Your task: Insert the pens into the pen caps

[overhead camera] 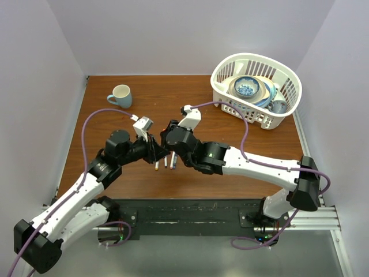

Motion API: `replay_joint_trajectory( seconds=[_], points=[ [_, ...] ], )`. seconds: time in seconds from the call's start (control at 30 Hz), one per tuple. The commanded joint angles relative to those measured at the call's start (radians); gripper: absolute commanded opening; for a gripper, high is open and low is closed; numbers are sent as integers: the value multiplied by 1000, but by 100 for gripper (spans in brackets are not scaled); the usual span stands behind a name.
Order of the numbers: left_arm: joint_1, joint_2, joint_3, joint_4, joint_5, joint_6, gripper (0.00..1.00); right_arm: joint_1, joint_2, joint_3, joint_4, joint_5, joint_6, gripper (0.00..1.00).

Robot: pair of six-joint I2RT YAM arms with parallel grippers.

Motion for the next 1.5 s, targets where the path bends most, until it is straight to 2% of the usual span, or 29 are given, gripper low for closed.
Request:
replay_joint_trajectory(
  seconds=[0.0, 0.17, 0.3, 0.5, 0.67, 0.87, 1.07, 1.23, 1.4, 1.47],
  points=[
    [19, -38, 79, 180, -79, -10, 0, 78, -47, 13, -54, -120, 12, 43],
    [19, -101, 79, 158, -34, -6, 0, 78, -131, -18, 11, -126, -76, 55],
    [20, -153, 65, 161, 65, -15, 0, 78, -204, -50, 55, -184, -197, 74],
    [19, -217, 35, 189, 232, -16, 0, 77, -315, -90, 111, -278, -329, 77],
    [19, -222, -5, 281, 410, -65, 0, 78, -366, -57, 106, -336, -416, 76],
    [19, -259, -60, 414, 491, -151, 0, 78, -353, 26, 3, -374, -467, 77],
    [19, -225, -50, 433, 546, -177, 0, 78, -324, 80, -9, -428, -493, 75],
    [19, -218, -65, 501, 591, -212, 0, 75, -315, 75, 6, -439, -504, 63],
    [19, -201, -82, 594, 646, -277, 0, 78, -301, 82, 13, -483, -535, 54],
    [19, -201, -77, 586, 649, -272, 0, 78, -300, 76, 14, -480, -533, 47]
  ],
)
